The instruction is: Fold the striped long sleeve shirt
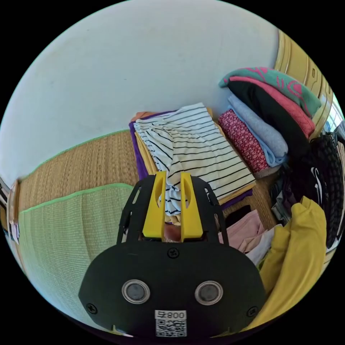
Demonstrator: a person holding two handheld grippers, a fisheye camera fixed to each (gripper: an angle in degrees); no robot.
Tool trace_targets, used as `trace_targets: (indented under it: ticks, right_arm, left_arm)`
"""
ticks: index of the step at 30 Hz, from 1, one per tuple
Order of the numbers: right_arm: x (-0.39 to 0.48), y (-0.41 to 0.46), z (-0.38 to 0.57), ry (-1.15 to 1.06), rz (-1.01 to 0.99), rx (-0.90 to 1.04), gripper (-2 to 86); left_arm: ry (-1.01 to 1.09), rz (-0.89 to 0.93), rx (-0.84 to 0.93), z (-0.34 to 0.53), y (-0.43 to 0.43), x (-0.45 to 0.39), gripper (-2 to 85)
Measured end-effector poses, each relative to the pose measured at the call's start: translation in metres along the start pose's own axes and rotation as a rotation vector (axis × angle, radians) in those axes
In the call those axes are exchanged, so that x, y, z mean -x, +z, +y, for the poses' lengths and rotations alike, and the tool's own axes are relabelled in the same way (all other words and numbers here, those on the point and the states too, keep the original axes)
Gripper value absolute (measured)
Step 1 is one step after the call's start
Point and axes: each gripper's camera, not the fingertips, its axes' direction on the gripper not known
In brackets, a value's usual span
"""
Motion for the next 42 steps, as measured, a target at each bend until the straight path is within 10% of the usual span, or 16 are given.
trace_targets:
  ticks: [20,42]
  right_arm:
    - [-0.032,-0.125,0.050,-0.106,-0.614,-0.051,0.6]
    - [-0.024,-0.380,0.317,-0.343,-1.223,0.249,0.6]
  left_arm:
    - [-0.175,0.234,-0.053,0.089,0.156,0.117,0.3]
    - [-0.886,0.866,-0.525,0.445,0.242,0.246,9.3]
